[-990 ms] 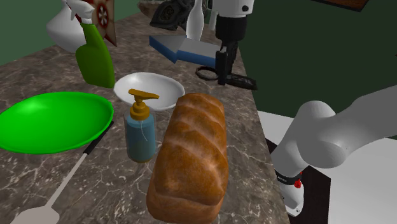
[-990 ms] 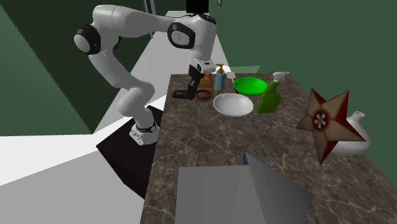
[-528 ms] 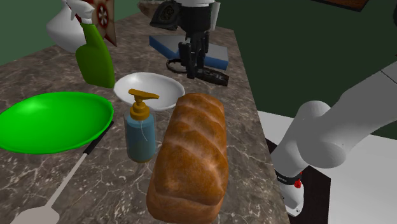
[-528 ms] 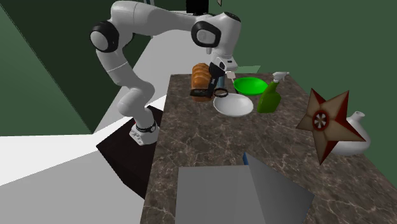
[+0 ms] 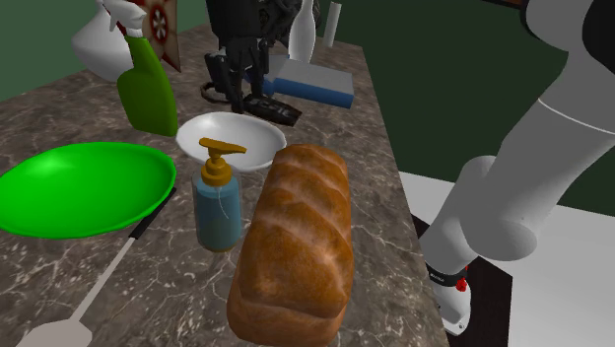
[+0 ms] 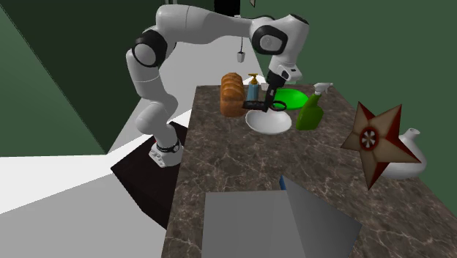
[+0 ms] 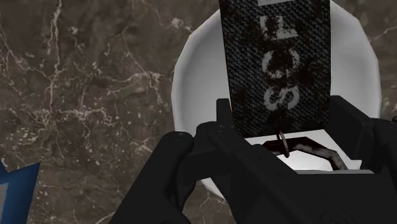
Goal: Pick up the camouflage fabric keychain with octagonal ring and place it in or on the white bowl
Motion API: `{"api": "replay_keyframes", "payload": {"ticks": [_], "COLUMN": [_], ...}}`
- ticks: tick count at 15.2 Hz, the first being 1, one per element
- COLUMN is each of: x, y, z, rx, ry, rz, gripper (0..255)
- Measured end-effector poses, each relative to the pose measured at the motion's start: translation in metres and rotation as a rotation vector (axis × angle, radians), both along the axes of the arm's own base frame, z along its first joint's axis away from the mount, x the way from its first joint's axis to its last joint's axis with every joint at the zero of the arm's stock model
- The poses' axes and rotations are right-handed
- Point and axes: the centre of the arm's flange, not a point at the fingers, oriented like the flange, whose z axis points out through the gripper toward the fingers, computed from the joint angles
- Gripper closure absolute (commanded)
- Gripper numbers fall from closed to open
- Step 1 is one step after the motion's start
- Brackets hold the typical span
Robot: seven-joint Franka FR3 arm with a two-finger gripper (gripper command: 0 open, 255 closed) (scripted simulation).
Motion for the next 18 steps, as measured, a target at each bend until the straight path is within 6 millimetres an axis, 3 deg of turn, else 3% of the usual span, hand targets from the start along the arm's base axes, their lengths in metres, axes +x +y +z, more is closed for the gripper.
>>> {"api": "replay_keyframes", "payload": {"ticks": [1, 3, 14, 18], "x": [0.013, 0.02, 0.021, 0.022], "y": [0.007, 0.015, 0.017, 0.017], "z": [-0.001, -0.006, -0.064, -0.07], "rx": [0.0, 0.0, 0.001, 0.001], "ry": [0.0, 0.001, 0.001, 0.001], "rz": [0.0, -0.001, -0.001, -0.001], "gripper": [255, 255, 255, 255]}}
